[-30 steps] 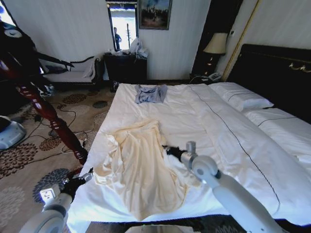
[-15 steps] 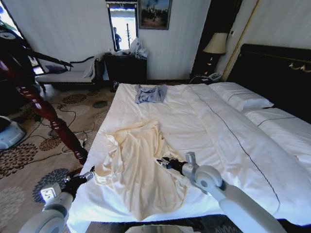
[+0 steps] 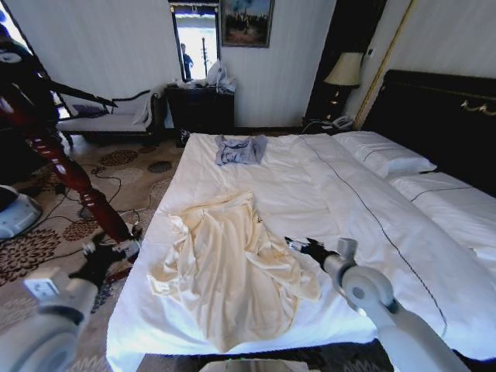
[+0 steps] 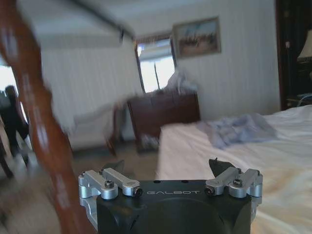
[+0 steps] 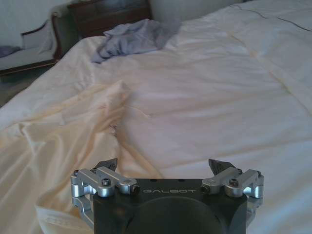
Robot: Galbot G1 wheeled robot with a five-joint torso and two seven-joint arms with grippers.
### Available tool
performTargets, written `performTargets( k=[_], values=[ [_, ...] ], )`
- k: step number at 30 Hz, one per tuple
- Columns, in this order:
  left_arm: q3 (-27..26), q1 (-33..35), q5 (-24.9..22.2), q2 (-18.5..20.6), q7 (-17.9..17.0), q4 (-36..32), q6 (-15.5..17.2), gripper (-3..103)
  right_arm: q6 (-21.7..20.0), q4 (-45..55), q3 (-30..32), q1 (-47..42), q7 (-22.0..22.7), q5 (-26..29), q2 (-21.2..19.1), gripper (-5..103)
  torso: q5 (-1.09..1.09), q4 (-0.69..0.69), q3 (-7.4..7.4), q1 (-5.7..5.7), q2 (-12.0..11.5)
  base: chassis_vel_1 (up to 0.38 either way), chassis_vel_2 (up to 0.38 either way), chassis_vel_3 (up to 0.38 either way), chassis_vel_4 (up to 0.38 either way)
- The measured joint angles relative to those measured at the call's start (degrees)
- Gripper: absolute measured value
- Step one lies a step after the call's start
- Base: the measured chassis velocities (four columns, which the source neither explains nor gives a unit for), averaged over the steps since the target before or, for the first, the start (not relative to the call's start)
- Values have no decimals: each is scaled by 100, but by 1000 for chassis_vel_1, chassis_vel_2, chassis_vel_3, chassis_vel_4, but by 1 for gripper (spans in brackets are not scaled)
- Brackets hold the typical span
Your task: Pick up the clothes from the bed and hang them on the clothes hanger.
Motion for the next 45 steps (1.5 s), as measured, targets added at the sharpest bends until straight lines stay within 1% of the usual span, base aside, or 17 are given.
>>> performTargets(
  k=[3,6,8,12,13,14,15,16,18,20,25,26,27,31,36,38,45],
  values=[
    [-265,-381,416,591,-197,-1,209,99,2,137,181,-337,-20,-176,234,100,2,0,0,0,0,0,0,0,0],
    [-337,-681,577,858,-243,1,308,99,2,206,276,-520,-64,-302,342,100,1,1,0,0,0,0,0,0,0],
    [-386,-1125,548,1247,-413,4,489,99,2,265,407,-768,-118,-427,448,100,-1,1,0,0,0,0,0,0,0],
    [-435,-1361,439,1524,-589,4,697,98,6,297,481,-903,-149,-498,500,100,1,-1,0,0,0,0,0,0,0],
    [-540,-1543,302,1845,-825,8,1107,97,12,337,556,-1053,-185,-573,556,100,2,0,0,0,0,0,0,0,0],
    [-582,-1579,302,1931,-887,8,1213,97,14,347,575,-1086,-193,-589,568,100,1,0,0,0,0,0,0,0,0],
    [-708,-1638,329,2115,-1057,10,1547,97,15,362,607,-1151,-206,-627,598,100,2,1,1,0,0,0,0,0,0],
    [-708,-1638,329,2115,-1057,10,1547,97,15,362,607,-1151,-206,-627,598,100,2,1,1,0,0,0,0,0,0],
    [-911,-1660,249,2280,-1337,12,1989,95,17,377,631,-1221,-222,-686,635,100,2,1,0,0,0,0,0,0,0],
    [-1213,-1613,103,2345,-1561,22,2375,88,24,381,638,-1286,-258,-771,672,100,1,1,0,0,0,0,0,0,0],
    [-1718,-1489,283,2362,-1510,192,2471,84,39,387,620,-1369,-307,-886,703,100,0,2,0,0,0,0,0,0,0],
    [-1991,-1446,575,2393,-1298,359,2472,84,42,390,596,-1384,-318,-923,708,100,1,2,0,0,0,0,0,0,0],
    [-1991,-1446,575,2393,-1298,359,2472,84,42,390,596,-1384,-318,-923,708,100,1,2,0,0,0,0,0,0,0],
    [-2284,-1429,1000,2404,-883,826,2467,83,42,425,577,-1410,-322,-941,719,100,2,1,0,0,0,0,0,0,0],
    [-2039,-1513,1018,2341,-836,1194,2457,83,43,455,577,-1454,-328,-962,723,100,0,1,0,0,0,0,0,0,0],
    [-1810,-1605,1245,2293,-821,1391,2448,83,44,468,575,-1464,-333,-972,751,100,0,0,0,0,0,0,0,0,0],
    [-1619,-1708,1429,2225,-816,1746,2437,83,44,478,493,-1472,-337,-1002,767,100,1,0,0,0,0,0,0,0,0]
  ],
)
